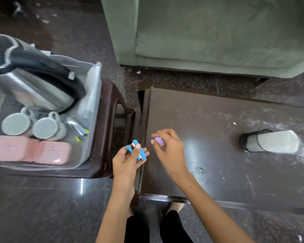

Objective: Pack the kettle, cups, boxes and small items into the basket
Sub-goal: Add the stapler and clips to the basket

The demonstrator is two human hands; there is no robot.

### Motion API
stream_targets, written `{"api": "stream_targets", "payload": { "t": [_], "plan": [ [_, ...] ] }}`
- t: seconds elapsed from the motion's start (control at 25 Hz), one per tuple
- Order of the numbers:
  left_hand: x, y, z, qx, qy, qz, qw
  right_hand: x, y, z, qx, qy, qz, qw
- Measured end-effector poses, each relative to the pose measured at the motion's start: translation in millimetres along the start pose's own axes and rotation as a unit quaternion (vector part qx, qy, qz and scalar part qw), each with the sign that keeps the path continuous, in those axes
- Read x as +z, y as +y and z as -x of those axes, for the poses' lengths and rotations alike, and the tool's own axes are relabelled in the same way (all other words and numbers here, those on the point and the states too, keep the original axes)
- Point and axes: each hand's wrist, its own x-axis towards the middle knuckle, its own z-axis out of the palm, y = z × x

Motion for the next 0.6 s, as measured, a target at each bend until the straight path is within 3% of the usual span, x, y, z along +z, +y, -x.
{"api": "stream_targets", "payload": {
  "t": [0.16,0.32,0.44,0.6],
  "plan": [
    [-70,40,2,0.035,0.057,0.028,0.997,49,-69,-2,-0.064,-0.052,-0.051,0.995],
    [-131,61,2,0.052,0.115,0.048,0.991,95,-120,-4,-0.146,-0.122,-0.018,0.982],
    [-163,69,1,0.046,0.135,0.065,0.988,127,-143,-9,-0.143,-0.217,0.103,0.96],
    [-180,73,-1,0.027,0.143,0.081,0.986,149,-159,-17,-0.155,-0.297,0.29,0.897]
  ]
}}
